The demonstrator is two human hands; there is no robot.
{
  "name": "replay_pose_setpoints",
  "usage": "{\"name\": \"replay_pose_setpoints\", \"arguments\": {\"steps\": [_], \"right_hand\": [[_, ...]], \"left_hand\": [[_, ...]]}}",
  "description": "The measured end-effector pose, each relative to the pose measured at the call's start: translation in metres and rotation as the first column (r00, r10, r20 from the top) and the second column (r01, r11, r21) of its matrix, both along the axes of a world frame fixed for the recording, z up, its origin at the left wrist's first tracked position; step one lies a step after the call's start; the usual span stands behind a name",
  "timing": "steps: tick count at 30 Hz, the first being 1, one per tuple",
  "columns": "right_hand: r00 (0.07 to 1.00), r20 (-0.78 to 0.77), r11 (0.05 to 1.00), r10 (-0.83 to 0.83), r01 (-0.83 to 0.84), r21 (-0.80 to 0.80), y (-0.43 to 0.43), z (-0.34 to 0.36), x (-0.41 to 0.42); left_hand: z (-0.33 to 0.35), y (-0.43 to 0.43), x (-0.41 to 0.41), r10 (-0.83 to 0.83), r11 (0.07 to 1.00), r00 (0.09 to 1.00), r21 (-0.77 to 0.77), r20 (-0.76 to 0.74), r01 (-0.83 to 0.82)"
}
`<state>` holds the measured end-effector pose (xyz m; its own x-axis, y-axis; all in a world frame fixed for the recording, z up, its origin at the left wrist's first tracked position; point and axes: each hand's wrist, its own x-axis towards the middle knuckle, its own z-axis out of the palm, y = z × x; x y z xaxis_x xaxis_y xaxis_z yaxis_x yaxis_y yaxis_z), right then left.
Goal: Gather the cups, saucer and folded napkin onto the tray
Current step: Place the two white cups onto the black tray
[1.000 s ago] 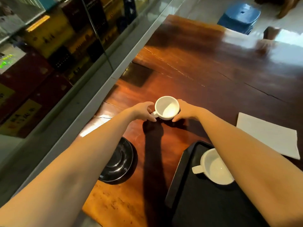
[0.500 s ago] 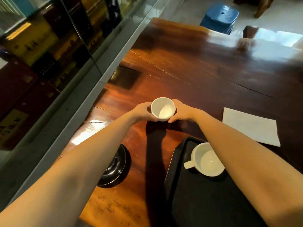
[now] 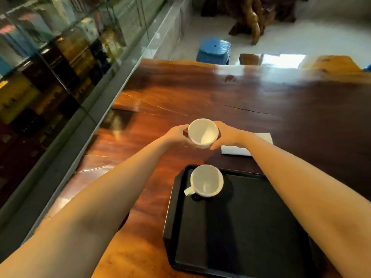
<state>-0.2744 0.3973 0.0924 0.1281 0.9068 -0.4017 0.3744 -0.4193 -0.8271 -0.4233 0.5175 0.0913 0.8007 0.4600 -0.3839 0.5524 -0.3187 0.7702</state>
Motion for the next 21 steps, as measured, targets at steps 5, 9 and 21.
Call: {"name": "replay_pose_setpoints", "arguments": {"steps": [5, 9, 21], "right_hand": [[0.995, 0.036, 0.996, -0.092, 0.093, -0.016, -0.077, 0.035, 0.013], [0.985, 0.034, 0.985, -0.17, 0.171, -0.03, -0.135, 0.043, 0.02], [0.945, -0.021, 0.93, -0.326, 0.317, -0.183, -0.242, -0.043, 0.033]], "left_hand": [[0.017, -0.064, 0.036, -0.018, 1.0, 1.0, 0.008, -0.018, 0.018], [0.011, -0.109, 0.057, -0.078, 0.996, 0.997, -0.052, -0.02, 0.077], [-0.054, -0.212, 0.072, -0.182, 0.969, 0.981, -0.185, -0.07, 0.166]]}}
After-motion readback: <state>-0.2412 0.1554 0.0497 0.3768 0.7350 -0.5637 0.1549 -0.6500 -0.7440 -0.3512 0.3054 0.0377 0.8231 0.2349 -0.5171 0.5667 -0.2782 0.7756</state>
